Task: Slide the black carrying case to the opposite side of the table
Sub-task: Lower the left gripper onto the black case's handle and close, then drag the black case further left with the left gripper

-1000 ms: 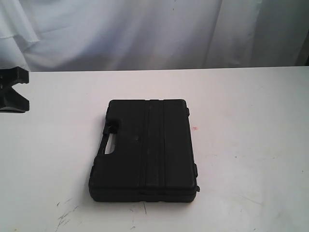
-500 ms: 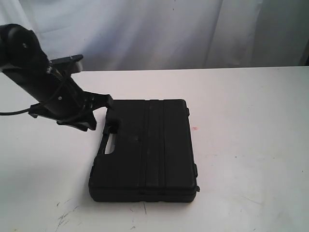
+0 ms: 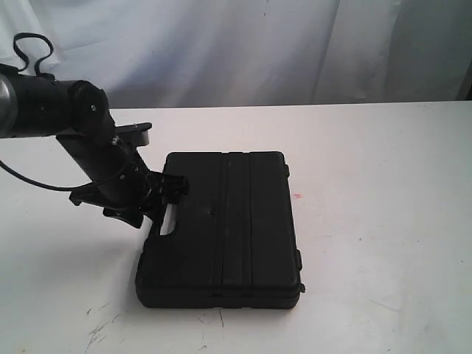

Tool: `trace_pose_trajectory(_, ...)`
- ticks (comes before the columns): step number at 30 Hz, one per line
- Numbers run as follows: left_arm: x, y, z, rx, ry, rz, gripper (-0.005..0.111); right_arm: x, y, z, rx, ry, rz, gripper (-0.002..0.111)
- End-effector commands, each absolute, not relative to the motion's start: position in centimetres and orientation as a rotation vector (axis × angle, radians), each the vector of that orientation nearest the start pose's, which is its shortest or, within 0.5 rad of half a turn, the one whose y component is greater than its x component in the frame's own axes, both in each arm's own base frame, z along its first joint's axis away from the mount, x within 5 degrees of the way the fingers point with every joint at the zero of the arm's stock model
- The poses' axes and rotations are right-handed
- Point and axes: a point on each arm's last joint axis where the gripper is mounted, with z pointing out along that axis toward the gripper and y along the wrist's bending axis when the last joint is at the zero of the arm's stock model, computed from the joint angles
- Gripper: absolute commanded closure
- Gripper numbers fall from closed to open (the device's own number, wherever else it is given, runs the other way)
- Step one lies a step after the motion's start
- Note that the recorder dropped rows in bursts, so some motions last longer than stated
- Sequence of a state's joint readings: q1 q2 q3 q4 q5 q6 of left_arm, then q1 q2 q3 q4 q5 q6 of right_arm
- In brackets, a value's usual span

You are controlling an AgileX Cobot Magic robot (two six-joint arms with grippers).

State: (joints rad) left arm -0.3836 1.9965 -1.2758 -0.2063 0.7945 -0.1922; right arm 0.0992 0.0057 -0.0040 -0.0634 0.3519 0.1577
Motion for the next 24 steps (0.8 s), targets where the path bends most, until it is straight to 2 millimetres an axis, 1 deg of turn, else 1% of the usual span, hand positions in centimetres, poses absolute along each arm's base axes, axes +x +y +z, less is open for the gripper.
trace_pose_trajectory(1, 35.0, -15.8, 13.7, 0.077, 3.042, -0.29, 0.071, 5.3, 0.4, 18.2, 0.012, 1.836, 0.122, 0.108)
trace_pose_trajectory(7, 35.0, -16.0, 13.1, 0.12, 3.052, -0.308, 0.071, 5.3, 0.4, 18.2, 0.012, 1.836, 0.122, 0.108)
trace_pose_trajectory(10, 35.0, -16.0, 13.0, 0.104, 3.056, -0.32, 0.073, 5.3, 0.4, 18.2, 0.012, 1.836, 0.122, 0.108)
trace_pose_trajectory(11, 35.0, -16.0, 12.9, 0.097, 3.059, -0.322, 0.076, 5.3, 0.4, 18.2, 0.012, 1.836, 0.122, 0.108)
trace_pose_trajectory(12, 35.0, -16.1, 12.8, 0.086, 3.062, -0.327, 0.081, 5.3, 0.4, 18.2, 0.012, 1.836, 0.122, 0.108)
trace_pose_trajectory(14, 35.0, -16.1, 12.8, 0.085, 3.062, -0.327, 0.095, 5.3, 0.4, 18.2, 0.012, 1.836, 0.122, 0.108)
trace_pose_trajectory(15, 35.0, -16.1, 12.8, 0.085, 3.062, -0.327, 0.105, 5.3, 0.4, 18.2, 0.012, 1.836, 0.122, 0.108)
trace_pose_trajectory(18, 35.0, -16.1, 12.8, 0.06, 3.064, -0.324, 0.107, 5.3, 0.4, 18.2, 0.012, 1.836, 0.122, 0.108)
trace_pose_trajectory(21, 35.0, -15.9, 12.8, 0.073, 3.07, -0.304, 0.107, 5.3, 0.4, 18.2, 0.012, 1.836, 0.122, 0.108)
trace_pose_trajectory(24, 35.0, -15.3, 12.7, 0.018, 3.089, -0.205, 0.107, 5.3, 0.4, 18.2, 0.012, 1.836, 0.122, 0.108)
